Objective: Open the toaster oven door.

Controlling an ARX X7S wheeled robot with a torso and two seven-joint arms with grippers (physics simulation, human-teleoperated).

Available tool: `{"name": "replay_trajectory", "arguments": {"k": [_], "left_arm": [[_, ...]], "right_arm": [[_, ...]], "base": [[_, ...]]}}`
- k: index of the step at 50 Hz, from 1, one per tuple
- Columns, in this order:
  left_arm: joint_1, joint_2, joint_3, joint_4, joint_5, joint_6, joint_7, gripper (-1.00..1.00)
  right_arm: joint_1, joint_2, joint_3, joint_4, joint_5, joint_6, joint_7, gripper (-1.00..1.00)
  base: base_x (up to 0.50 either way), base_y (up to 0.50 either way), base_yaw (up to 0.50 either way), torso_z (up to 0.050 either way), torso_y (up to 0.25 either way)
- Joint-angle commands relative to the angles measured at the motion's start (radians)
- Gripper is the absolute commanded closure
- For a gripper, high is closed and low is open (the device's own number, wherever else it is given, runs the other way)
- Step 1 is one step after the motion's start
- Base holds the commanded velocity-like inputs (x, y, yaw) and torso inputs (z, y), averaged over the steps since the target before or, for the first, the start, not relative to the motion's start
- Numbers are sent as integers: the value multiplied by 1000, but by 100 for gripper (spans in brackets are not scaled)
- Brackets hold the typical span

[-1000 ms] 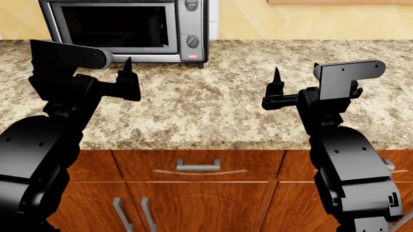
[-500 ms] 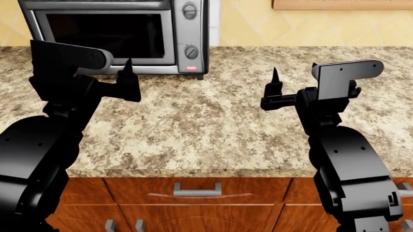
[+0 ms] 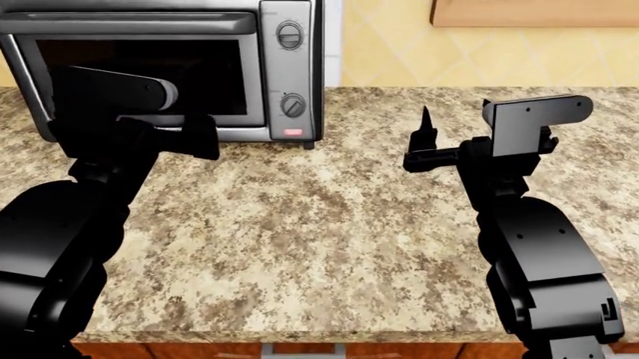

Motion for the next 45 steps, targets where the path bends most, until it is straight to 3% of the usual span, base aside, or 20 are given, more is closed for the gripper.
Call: {"name": "replay_trajectory", "arguments": {"k": [1,26,43,45], "left_arm": [[3,-2,7,-6,-1,7,-1,-100],[7,-27,31,19,-3,-5,0,-100],[-72,-407,296,244,112,-143,128,-100],[-103,-480,362,269,142,-145,162,-100]], "right_arm": [[-5,4,0,2,6,-4,2,-100],[-15,7,7,6,21,-20,12,-100],[-17,9,11,-12,36,-5,21,-100],[-17,10,10,-12,37,-7,21,-100]], "base": [[297,0,0,0,0],[258,0,0,0,0],[0,0,0,0,0],[0,0,0,0,0]]}}
